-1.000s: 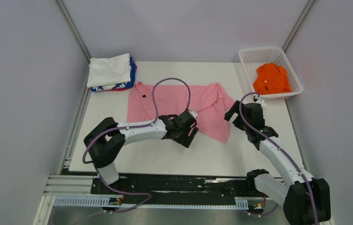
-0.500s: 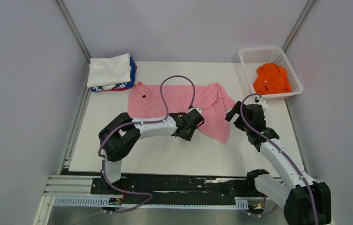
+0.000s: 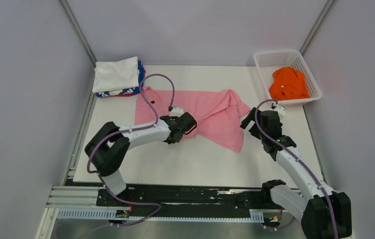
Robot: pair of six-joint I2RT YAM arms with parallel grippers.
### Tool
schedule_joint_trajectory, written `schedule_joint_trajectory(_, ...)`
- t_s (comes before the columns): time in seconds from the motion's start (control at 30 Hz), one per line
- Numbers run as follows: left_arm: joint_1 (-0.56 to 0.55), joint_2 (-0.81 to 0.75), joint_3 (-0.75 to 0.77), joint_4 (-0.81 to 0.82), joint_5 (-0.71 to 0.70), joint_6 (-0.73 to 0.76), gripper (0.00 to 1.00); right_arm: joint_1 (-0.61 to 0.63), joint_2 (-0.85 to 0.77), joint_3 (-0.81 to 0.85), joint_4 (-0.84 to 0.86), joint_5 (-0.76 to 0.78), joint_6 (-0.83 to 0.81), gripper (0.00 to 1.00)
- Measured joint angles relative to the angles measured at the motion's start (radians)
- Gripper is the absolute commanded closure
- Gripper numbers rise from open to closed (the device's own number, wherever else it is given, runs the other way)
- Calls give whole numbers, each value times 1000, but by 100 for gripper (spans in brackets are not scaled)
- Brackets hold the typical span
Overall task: Fold and stack the t-shirts
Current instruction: Flatten out the tshirt
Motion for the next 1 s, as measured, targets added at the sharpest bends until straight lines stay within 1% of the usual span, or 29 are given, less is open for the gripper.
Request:
schedule_joint_trajectory(0.1,56,-126,-50,-76,-55,-54,100,0,23,0,0,-1,-2,0)
schedule_joint_trajectory(0.27,218,-336,-117,-159,-127,-136,100,0,109,2,-2,-5,-15,0)
schedule_joint_trajectory(0.33,269,-385,-140,-175,-140,-147,100,0,143,8,-9,-14,-20,2)
schedule_joint_trajectory(0.43,279,-412,-150,-201,-160,-158,100,0,188,29,-14,-40,-29,6)
schedule_joint_trajectory(0.53,279,-417,-150,-205,-174,-159,100,0,236,58,2,-76,-36,12)
schedule_joint_trajectory(0.57,279,-419,-150,-201,-172,-157,100,0,257,68,19,-95,-37,16)
schedule_joint_trajectory(0.63,280,-423,-150,-178,-160,-145,100,0,307,92,48,-127,-38,26)
schedule_joint_trajectory(0.73,280,-426,-150,-140,-144,-130,100,0,414,160,86,-156,-31,35)
schedule_joint_trajectory(0.9,280,-426,-150,-108,-131,-117,100,0,624,302,138,-193,-15,47)
schedule_joint_trajectory(1.0,280,-426,-151,-99,-125,-113,100,3,698,345,146,-203,-11,53)
